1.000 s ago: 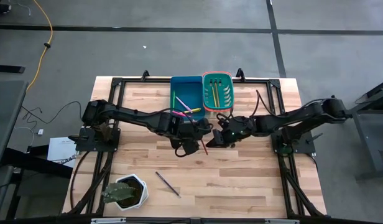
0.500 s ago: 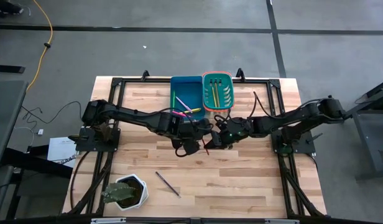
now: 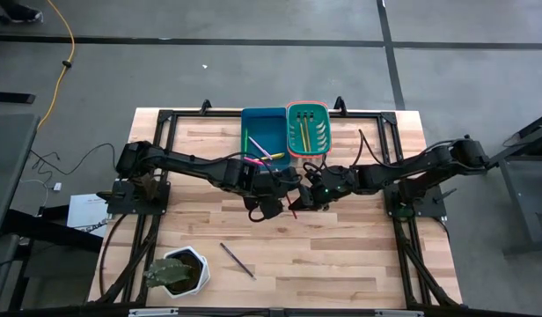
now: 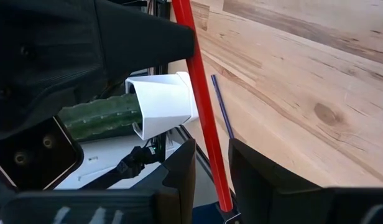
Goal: Sort pens & pencils
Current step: Put the red pencil into the green bin
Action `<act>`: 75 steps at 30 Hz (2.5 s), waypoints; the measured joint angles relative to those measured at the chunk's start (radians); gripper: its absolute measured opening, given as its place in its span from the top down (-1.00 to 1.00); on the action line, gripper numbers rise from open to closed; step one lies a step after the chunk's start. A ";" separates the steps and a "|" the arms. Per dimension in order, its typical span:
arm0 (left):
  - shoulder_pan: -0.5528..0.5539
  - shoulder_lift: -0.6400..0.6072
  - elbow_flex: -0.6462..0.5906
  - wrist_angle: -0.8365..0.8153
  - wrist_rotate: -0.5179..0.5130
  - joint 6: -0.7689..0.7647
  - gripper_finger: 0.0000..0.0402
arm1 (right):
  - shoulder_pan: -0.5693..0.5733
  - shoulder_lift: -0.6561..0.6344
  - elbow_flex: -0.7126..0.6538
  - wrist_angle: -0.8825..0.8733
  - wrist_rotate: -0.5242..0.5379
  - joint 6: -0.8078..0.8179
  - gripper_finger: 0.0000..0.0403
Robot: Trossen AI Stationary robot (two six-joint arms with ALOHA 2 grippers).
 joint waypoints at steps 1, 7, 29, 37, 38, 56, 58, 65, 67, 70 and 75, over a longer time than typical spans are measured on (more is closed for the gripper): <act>0.000 0.000 0.000 0.000 0.000 0.000 0.92 | 0.000 0.000 0.000 0.000 0.000 0.000 0.57; 0.000 0.000 0.000 0.000 0.000 0.000 0.92 | 0.000 0.000 0.000 0.000 0.000 -0.009 0.62; 0.000 0.000 0.000 -0.002 0.011 -0.001 0.90 | 0.000 0.000 -0.001 0.003 0.000 -0.047 0.98; 0.000 0.000 0.000 -0.002 0.045 -0.008 0.56 | 0.000 0.001 -0.002 -0.006 0.002 -0.037 0.98; 0.000 0.000 0.000 -0.002 0.045 -0.007 0.52 | 0.000 0.001 -0.002 -0.008 0.002 -0.037 0.98; 0.008 -0.043 0.000 -0.096 -0.041 -0.031 0.48 | -0.055 0.001 -0.002 -0.028 0.003 -0.076 0.98; 0.016 -0.063 -0.001 -0.132 -0.044 -0.041 0.48 | -0.073 0.001 -0.002 -0.031 -0.005 -0.087 0.98; 0.065 -0.115 -0.004 -0.225 -0.034 -0.103 0.48 | -0.160 -0.001 -0.001 -0.026 -0.062 -0.133 0.98; 0.075 -0.129 -0.004 -0.241 -0.030 -0.114 0.48 | -0.194 -0.002 -0.001 -0.032 -0.075 -0.155 0.98; 0.088 -0.147 -0.005 -0.262 -0.018 -0.131 0.49 | -0.260 -0.004 -0.001 -0.033 -0.109 -0.185 0.98; 0.100 -0.172 -0.003 -0.263 0.009 -0.162 0.51 | -0.389 -0.004 -0.001 -0.060 -0.179 -0.234 0.98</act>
